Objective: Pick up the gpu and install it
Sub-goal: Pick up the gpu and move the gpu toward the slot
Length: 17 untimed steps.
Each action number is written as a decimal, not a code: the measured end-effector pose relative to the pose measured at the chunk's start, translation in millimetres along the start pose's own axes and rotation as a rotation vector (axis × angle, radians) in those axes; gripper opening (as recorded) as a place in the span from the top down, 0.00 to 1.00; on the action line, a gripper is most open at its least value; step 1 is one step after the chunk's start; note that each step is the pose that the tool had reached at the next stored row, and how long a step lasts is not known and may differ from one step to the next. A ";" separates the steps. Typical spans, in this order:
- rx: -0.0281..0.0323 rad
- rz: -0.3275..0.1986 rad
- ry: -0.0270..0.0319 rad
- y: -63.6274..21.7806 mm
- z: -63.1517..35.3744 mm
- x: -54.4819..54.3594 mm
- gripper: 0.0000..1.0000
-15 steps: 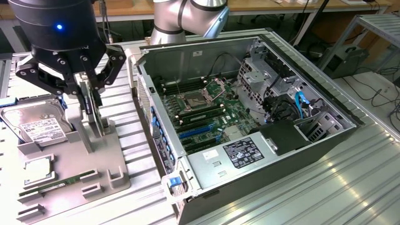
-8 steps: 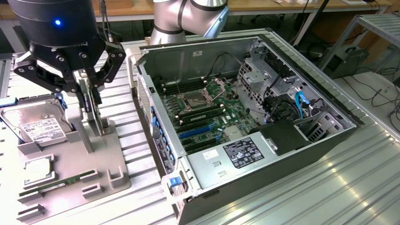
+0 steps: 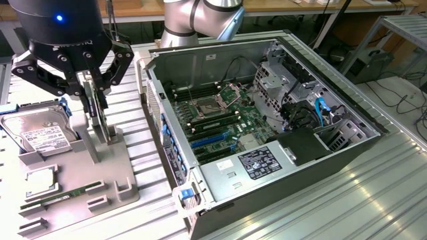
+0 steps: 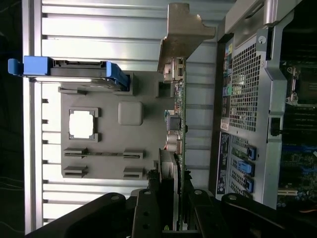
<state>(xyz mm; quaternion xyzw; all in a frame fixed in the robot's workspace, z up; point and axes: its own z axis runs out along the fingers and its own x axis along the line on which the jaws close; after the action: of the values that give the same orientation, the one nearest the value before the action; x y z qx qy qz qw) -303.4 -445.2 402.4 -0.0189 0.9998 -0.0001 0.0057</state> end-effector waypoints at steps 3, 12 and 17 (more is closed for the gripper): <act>-0.0001 0.000 -0.0001 0.0 -3.3 0.0 0.73; 0.0000 0.000 0.0000 0.0 -14.3 -0.2 0.73; -0.0001 0.000 -0.0001 0.0 -21.6 -0.3 0.73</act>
<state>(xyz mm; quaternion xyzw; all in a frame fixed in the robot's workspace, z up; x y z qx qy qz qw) -303.4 -445.2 424.0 -0.0189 0.9998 -0.0001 0.0057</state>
